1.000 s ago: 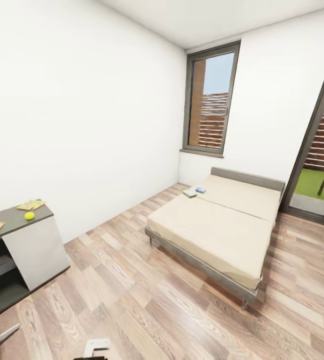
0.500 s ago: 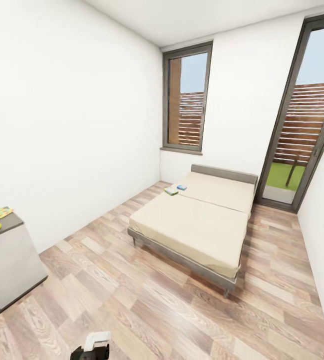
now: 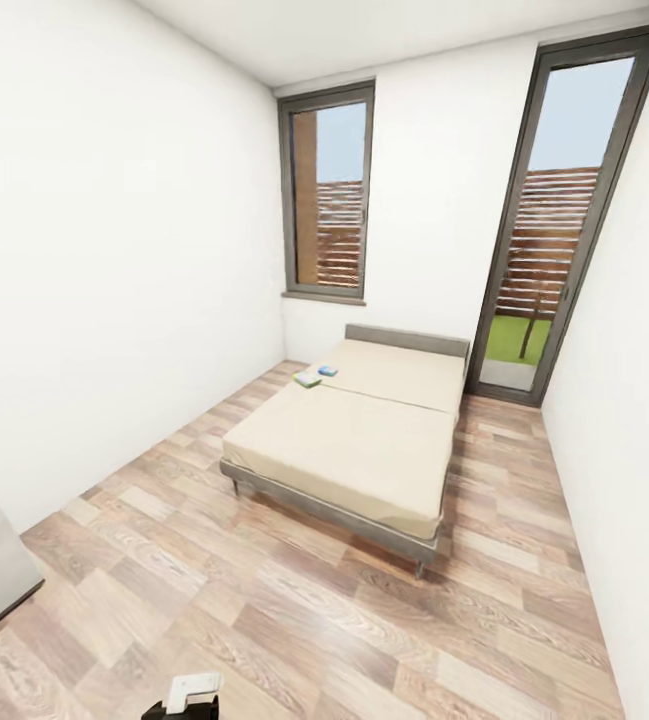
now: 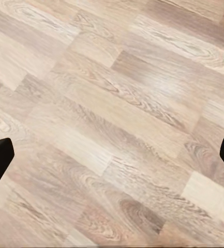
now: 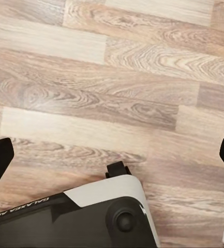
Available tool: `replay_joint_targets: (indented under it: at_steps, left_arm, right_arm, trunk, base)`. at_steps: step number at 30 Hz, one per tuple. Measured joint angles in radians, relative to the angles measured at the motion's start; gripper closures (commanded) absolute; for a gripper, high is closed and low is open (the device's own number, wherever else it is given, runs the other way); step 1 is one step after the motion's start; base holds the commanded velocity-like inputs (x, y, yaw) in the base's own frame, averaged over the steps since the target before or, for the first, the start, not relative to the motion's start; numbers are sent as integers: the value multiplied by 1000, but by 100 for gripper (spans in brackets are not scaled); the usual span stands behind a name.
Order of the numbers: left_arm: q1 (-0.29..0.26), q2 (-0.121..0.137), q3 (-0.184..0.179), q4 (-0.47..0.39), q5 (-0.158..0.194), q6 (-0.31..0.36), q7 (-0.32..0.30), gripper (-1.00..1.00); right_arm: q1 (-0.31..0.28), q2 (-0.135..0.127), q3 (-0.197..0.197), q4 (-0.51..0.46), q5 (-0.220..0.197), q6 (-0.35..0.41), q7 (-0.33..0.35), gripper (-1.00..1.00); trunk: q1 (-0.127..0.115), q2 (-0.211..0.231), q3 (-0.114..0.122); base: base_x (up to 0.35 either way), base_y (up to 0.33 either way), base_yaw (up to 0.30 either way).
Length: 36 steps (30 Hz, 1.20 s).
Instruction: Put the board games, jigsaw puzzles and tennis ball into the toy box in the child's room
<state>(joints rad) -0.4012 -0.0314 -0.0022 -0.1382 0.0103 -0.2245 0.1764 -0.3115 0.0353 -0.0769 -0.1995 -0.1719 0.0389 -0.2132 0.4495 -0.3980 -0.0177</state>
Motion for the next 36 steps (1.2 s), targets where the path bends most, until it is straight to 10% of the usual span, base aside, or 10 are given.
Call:
replay_joint_targets:
  at_steps: [36]
  left_arm:
    - [0, 6, 0, 16, -1, 4, -9, -100]
  right_arm:
    - [9, -3, 2, 5, 4, -55, 0, -100]
  trunk:
    - [-1, 0, -11]
  base:
    - [127, 11, -100]
